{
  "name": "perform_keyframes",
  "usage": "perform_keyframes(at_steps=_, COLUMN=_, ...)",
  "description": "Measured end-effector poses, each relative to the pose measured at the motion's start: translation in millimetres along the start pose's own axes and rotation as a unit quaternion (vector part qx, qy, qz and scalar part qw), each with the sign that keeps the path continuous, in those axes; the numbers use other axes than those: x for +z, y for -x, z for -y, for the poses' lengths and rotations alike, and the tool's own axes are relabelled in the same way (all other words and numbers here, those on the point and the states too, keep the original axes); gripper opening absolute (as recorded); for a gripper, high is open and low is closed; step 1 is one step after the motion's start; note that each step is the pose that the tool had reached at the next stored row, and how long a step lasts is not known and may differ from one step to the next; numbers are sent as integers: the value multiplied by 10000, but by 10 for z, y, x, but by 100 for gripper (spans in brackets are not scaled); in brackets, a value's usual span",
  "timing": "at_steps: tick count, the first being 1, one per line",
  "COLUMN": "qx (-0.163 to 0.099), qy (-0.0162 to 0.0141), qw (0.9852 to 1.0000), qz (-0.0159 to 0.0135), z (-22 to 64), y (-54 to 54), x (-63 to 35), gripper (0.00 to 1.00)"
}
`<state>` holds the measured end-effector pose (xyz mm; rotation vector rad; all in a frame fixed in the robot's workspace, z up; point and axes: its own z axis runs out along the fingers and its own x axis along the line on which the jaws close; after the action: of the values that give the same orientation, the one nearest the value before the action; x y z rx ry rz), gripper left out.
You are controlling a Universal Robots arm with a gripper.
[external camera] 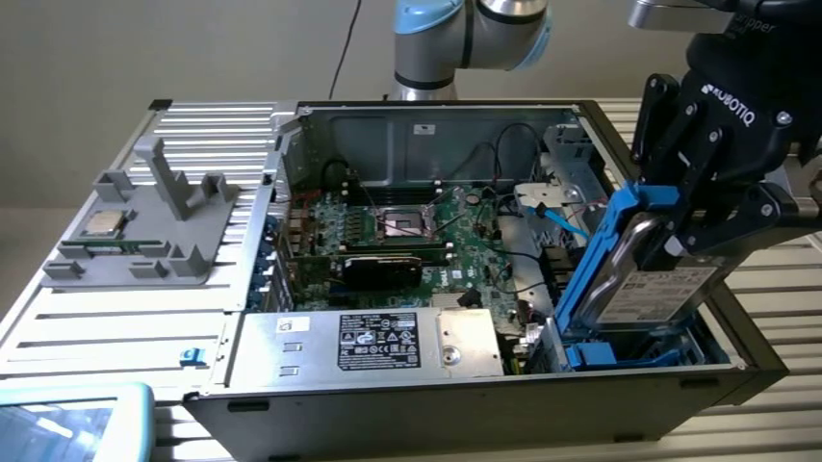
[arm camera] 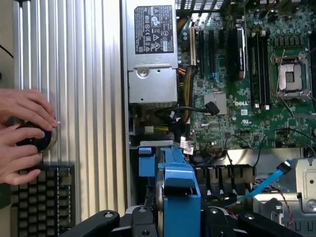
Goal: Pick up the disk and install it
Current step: 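Insert the disk into the insertion slot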
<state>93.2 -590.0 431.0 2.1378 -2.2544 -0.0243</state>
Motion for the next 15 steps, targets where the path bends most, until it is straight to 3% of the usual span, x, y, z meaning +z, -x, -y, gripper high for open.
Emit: perform_keyframes(at_steps=15, qx=-5, qy=-4, qw=10000, qz=-13, z=2, y=3, x=59, gripper=37)
